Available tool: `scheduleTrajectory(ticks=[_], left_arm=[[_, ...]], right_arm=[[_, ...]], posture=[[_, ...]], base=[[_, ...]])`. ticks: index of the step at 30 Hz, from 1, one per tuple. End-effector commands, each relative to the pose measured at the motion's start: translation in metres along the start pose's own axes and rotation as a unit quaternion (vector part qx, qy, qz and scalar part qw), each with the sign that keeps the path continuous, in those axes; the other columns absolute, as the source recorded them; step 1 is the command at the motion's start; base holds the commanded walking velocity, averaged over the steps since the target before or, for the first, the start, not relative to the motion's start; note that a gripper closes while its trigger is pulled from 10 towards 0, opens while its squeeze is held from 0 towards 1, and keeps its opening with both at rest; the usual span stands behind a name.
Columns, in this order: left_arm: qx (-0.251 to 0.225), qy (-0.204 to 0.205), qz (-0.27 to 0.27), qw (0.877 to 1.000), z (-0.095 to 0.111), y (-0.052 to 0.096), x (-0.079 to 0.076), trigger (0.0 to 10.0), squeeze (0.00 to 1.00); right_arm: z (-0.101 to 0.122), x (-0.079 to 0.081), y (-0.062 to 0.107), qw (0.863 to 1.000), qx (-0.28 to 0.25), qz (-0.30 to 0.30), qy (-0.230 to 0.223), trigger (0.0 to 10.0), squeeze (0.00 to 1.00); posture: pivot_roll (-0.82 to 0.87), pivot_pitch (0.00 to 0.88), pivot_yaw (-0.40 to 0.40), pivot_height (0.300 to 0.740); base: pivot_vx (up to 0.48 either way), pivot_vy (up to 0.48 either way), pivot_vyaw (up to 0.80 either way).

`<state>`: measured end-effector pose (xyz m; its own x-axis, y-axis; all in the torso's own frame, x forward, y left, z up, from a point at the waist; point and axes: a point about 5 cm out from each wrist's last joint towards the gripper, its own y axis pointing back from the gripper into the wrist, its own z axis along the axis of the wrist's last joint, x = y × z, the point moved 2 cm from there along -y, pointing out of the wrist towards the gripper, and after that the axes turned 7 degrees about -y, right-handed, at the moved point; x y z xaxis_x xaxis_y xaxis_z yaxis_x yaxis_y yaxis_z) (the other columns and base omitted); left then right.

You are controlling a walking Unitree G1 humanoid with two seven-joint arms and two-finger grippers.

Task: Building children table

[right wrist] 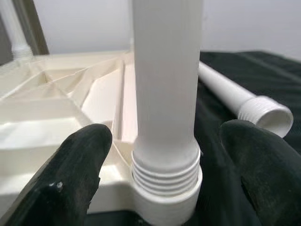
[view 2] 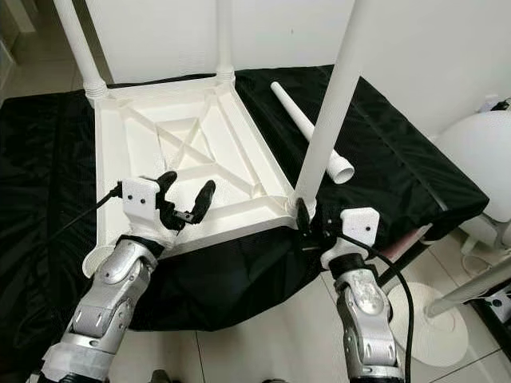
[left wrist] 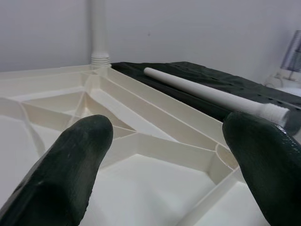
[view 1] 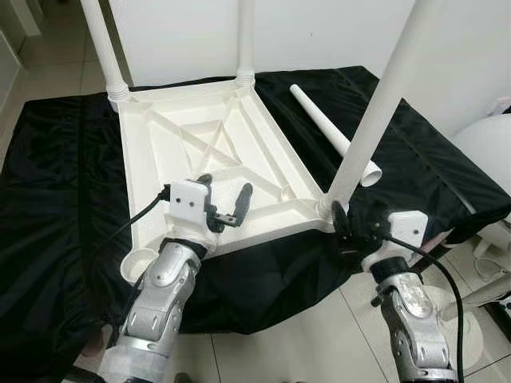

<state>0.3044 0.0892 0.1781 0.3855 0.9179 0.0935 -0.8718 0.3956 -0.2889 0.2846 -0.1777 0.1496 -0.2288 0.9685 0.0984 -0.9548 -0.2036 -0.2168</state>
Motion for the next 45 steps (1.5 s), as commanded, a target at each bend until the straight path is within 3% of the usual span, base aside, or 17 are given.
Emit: scheduleTrajectory(ticks=[1,4,8,12,14,21,22,23,25,27,30,32,33,36,41,45], left_arm=[[-0.012,-0.019,-0.120,0.993,0.001,0.000,-0.019,10.0,0.00],[-0.015,-0.004,-0.125,0.992,0.005,-0.006,-0.021,10.0,0.00],[-0.038,0.004,-0.125,0.991,0.019,-0.014,-0.026,10.0,0.00],[-0.040,0.004,-0.124,0.991,0.021,-0.015,-0.027,10.0,0.00],[-0.046,0.007,-0.125,0.991,0.024,-0.017,-0.028,10.0,0.00],[-0.050,0.011,-0.126,0.991,0.028,-0.019,-0.029,10.0,0.00],[-0.048,0.011,-0.126,0.991,0.028,-0.020,-0.028,10.0,0.00],[-0.047,0.009,-0.126,0.991,0.028,-0.020,-0.028,10.0,0.00],[-0.046,0.008,-0.126,0.991,0.028,-0.020,-0.028,10.0,0.00],[-0.042,0.008,-0.129,0.991,0.027,-0.019,-0.027,10.0,0.00],[-0.039,0.004,-0.132,0.990,0.026,-0.019,-0.028,10.0,0.00],[-0.020,-0.005,-0.152,0.988,0.020,-0.019,-0.030,10.0,0.00],[-0.020,-0.005,-0.152,0.988,0.020,-0.019,-0.030,10.0,0.00],[0.015,-0.032,-0.185,0.982,0.008,-0.021,-0.034,10.0,0.00],[0.045,-0.043,-0.189,0.980,-0.001,-0.024,-0.034,10.0,0.00],[0.112,-0.055,-0.211,0.970,-0.018,-0.029,-0.039,10.0,0.00]], right_arm=[[0.000,-0.006,-0.004,1.000,0.012,0.009,-0.001,10.0,0.00],[0.005,-0.015,-0.013,1.000,0.014,0.014,0.016,10.0,0.00],[0.015,-0.037,-0.023,0.999,0.007,0.002,0.033,10.0,0.00],[0.016,-0.041,-0.024,0.999,0.008,0.002,0.036,10.0,0.00],[0.020,-0.059,-0.029,0.999,0.013,-0.007,0.051,10.0,0.00],[0.027,-0.088,-0.034,0.997,0.020,-0.036,0.071,10.0,0.00],[0.029,-0.105,-0.034,0.994,0.018,-0.071,0.075,10.0,0.00],[0.028,-0.107,-0.034,0.994,0.017,-0.076,0.073,10.0,0.00],[0.028,-0.107,-0.033,0.994,0.017,-0.077,0.072,10.0,0.00],[0.024,-0.091,-0.035,0.997,0.019,-0.040,0.065,10.0,0.00],[0.022,-0.083,-0.035,0.998,0.019,-0.022,0.060,10.0,0.00],[0.016,-0.056,-0.031,0.999,0.006,0.012,0.035,10.0,0.00],[0.016,-0.056,-0.031,0.999,0.006,0.012,0.035,10.0,0.00],[0.011,-0.031,-0.023,0.999,-0.011,0.030,0.008,10.0,0.00],[0.008,-0.026,-0.019,1.000,-0.013,0.025,0.003,10.0,0.00],[0.007,-0.025,-0.004,1.000,-0.016,-0.002,-0.009,10.0,0.00]], posture=[[-0.06,0.063,0.014,0.740],[-0.06,0.063,0.006,0.740],[-0.06,0.069,-0.005,0.740],[-0.06,0.069,-0.005,0.740],[-0.06,0.069,-0.005,0.740],[-0.06,0.087,-0.005,0.740],[-0.06,0.087,-0.005,0.740],[-0.06,0.087,-0.005,0.740],[-0.06,0.087,-0.005,0.740],[-0.05,0.091,-0.001,0.740],[-0.05,0.091,-0.001,0.740],[-0.05,0.087,0.006,0.740],[-0.05,0.087,0.006,0.740],[-0.05,0.087,0.014,0.740],[-0.06,0.092,0.025,0.740],[-0.08,0.092,0.034,0.740]], base=[[0.000,0.000,0.00],[0.000,0.000,0.00],[0.000,0.000,0.00],[0.000,0.000,0.00],[0.000,0.000,0.00],[0.000,0.000,0.00],[0.000,0.000,0.00],[0.000,0.000,0.00],[0.000,0.000,0.00],[0.000,0.000,0.00],[0.000,0.000,0.00],[0.000,0.000,0.00],[0.000,0.000,0.00],[0.000,0.000,0.00],[0.000,0.000,0.00],[0.000,0.000,0.00]])
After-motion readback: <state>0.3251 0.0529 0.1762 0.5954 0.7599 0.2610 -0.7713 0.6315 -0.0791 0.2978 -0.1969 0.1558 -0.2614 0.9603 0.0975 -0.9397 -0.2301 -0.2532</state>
